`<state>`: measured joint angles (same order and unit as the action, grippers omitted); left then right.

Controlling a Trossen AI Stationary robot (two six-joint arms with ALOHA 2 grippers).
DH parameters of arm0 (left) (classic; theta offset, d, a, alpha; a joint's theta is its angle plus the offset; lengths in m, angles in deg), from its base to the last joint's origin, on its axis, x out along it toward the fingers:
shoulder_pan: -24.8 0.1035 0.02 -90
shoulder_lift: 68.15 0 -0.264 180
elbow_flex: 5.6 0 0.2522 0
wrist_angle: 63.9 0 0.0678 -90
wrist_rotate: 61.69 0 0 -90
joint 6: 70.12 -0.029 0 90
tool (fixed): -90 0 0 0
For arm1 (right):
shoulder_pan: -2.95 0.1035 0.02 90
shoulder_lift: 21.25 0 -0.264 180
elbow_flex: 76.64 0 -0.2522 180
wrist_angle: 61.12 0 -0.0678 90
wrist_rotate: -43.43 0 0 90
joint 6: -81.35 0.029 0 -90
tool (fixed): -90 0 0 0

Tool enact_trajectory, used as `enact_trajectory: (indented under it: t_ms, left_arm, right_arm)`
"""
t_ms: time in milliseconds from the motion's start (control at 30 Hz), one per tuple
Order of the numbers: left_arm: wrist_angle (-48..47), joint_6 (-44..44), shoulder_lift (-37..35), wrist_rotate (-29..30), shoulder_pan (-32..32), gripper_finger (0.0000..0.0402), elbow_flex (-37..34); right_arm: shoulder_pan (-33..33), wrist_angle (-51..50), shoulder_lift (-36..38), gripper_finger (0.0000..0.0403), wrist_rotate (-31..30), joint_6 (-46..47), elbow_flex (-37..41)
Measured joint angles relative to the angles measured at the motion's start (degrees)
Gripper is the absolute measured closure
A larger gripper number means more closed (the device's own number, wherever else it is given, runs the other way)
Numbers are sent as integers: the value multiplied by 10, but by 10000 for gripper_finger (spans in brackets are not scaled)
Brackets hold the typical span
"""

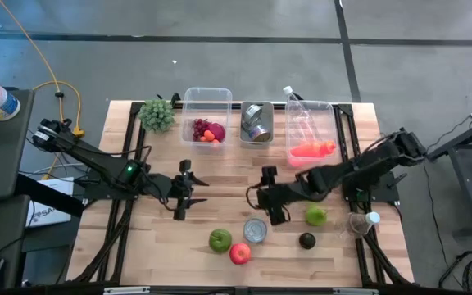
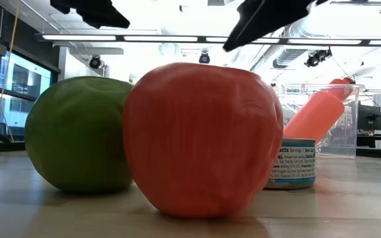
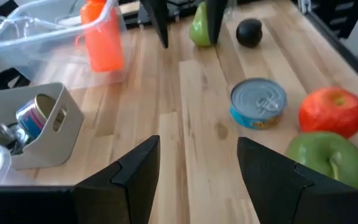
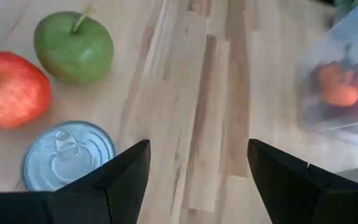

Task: Pick & Place Food Item
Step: Put the light blue tuna can into the white bin

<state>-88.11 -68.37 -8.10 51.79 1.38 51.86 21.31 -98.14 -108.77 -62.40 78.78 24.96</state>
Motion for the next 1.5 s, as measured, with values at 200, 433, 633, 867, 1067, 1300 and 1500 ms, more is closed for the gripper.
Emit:
enact_trajectory:
  t_ms: [200,433,633,867,1067,1300,1500]
  left_arm:
    - [-31,15,0,0,0,197,0]
    - [-34,-1,0,3,3,197,0]
    - [-33,33,0,4,16,197,0]
    - [-52,133,0,4,19,197,0]
    - [-61,186,0,4,12,197,0]
    - [-60,197,0,3,2,197,0]
    - [-58,222,1,3,-12,197,0]
  right_arm:
    - [-50,13,-14,145,111,91,0]
    - [-52,86,-31,130,124,77,0]
    - [-54,123,-50,73,197,71,1]
    - [-74,143,-58,7,287,96,0]
    - [-66,230,-68,7,319,53,-1]
    - [-26,178,-7,4,163,27,-1]
    - [44,129,11,4,-117,25,0]
